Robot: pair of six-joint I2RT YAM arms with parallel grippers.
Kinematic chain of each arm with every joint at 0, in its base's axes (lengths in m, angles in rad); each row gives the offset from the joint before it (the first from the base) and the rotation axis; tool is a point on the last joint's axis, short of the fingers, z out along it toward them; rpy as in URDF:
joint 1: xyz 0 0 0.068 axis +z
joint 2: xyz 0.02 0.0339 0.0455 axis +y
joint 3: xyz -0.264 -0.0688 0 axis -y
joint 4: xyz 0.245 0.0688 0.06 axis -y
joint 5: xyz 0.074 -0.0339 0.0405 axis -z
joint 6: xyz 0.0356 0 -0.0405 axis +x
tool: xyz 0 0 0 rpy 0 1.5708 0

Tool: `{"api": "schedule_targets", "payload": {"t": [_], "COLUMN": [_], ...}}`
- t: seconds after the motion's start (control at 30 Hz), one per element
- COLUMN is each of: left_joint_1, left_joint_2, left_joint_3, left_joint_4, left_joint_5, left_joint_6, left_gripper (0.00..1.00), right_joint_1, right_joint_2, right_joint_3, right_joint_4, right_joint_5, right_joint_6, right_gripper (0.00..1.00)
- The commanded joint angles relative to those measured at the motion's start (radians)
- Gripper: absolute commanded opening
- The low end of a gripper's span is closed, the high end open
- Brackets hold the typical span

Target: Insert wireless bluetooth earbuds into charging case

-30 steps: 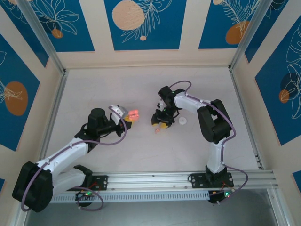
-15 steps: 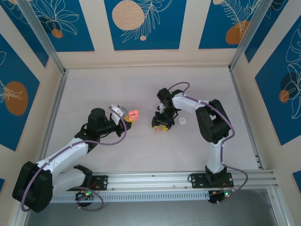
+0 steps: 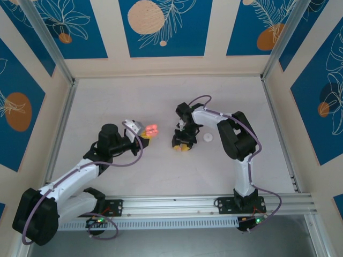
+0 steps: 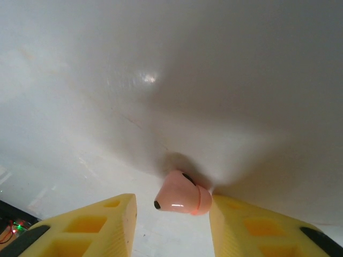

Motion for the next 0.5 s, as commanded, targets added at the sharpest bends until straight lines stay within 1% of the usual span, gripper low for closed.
{"api": "schedule_targets", "payload": {"t": [0.0, 0.13, 0.4, 0.47], "left_joint_1": [0.016, 0.016, 0.016, 0.016], "left_joint_2": [-0.015, -0.013, -0.006, -0.001], "left_joint_3": [-0.006, -0.005, -0.002, -0.002], "left_joint_4": [0.009, 0.009, 0.002, -0.012], "left_joint_5": [-0.005, -0.007, -0.004, -0.004], "left_joint_6": [0.011, 0.010, 0.015, 0.029], "left_gripper": [0.14, 0.14, 0.14, 0.14], "right_joint_1": [0.008, 0.009, 0.012, 0.013], "right_joint_2": [0.027, 0.034, 0.048, 0.046], "right_joint_3": [0.034, 0.046, 0.037, 0.028], "right_joint_4": [-0.022, -0.025, -0.018, -0.010], "right_joint_5": [0.031, 0.053, 0.070, 0.074], "right_joint_6": [-0.007, -0.011, -0.016, -0.018], "right_gripper": [0.40, 0.39, 0.32, 0.29]}}
